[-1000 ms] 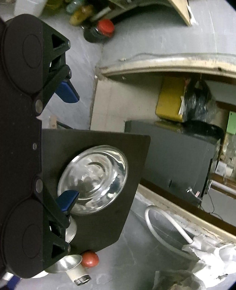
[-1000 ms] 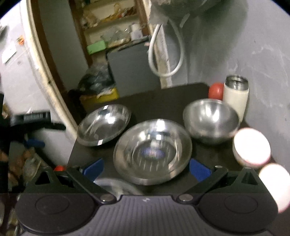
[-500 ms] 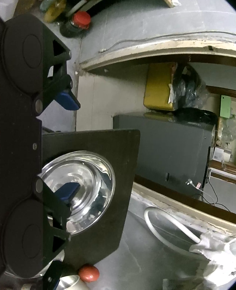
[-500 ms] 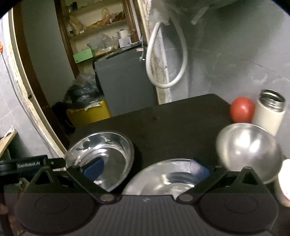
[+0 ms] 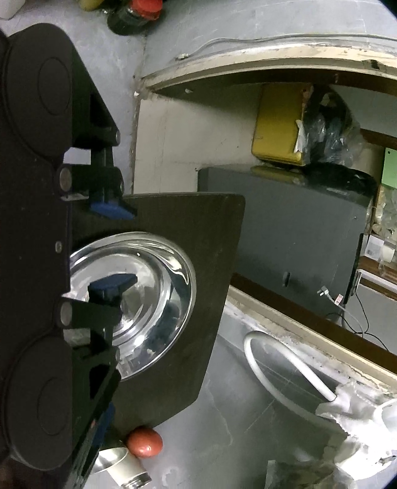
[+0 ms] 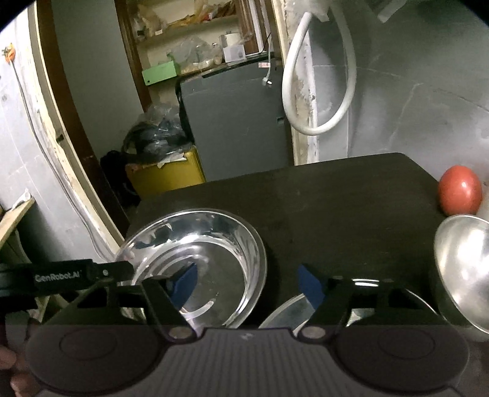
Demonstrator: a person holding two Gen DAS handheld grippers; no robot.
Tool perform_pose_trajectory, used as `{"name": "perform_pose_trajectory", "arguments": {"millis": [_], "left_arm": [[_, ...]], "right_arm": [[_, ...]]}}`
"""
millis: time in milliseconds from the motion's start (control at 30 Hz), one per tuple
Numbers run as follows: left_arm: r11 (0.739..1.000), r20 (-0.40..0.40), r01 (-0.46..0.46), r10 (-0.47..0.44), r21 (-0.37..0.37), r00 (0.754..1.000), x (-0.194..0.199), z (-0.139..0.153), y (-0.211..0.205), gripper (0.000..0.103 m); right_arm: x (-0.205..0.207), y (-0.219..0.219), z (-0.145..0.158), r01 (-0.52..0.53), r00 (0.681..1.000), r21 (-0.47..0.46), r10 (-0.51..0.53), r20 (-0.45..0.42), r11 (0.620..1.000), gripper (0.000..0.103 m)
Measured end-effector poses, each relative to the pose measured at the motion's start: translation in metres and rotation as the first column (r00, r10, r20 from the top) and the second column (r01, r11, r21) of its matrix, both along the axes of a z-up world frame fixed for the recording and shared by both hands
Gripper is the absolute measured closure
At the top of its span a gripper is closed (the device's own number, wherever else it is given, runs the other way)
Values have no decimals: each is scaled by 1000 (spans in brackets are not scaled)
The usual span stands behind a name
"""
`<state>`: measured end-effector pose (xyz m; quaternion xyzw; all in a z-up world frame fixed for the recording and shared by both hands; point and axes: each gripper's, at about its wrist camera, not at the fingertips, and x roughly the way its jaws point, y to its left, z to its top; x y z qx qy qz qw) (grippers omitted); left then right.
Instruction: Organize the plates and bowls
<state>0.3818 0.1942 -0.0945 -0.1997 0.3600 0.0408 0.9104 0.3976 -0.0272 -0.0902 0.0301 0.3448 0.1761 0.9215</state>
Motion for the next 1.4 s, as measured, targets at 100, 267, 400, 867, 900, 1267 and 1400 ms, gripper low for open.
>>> {"name": "perform_pose_trajectory", "arguments": {"millis": [100, 267, 400, 867, 900, 1267, 1400], "left_arm": [[1000, -1, -1, 1, -4, 1000, 1, -2, 2, 71], [999, -28, -19, 17, -48, 999, 3, -9, 8, 84], [998, -38, -22, 20, -56, 999, 5, -12, 10, 89], [999, -34, -18, 17, -41, 999, -11, -2, 4, 93], [999, -27, -19, 18, -32, 999, -15, 2, 2, 93], [1000, 32, -15, 15, -12, 999, -68, 43, -28, 92], [1000, 35, -8, 8, -9, 999, -95, 56, -45, 92]], "right_arm": [[2, 1, -3, -7, 1000, -6, 7, 0, 1000, 38], [6, 1, -6, 7, 1000, 6, -7, -28, 1000, 44], [13, 2, -9, 10, 998, 13, -9, -55, 1000, 53], [2, 0, -2, 11, 999, -9, -11, -42, 1000, 89], [-3, -2, 1, 10, 999, -2, -10, -33, 1000, 89], [-52, -41, 37, -17, 1000, 75, 17, 10, 997, 88], [-74, -64, 50, -45, 999, 106, 44, 13, 993, 87]]}}
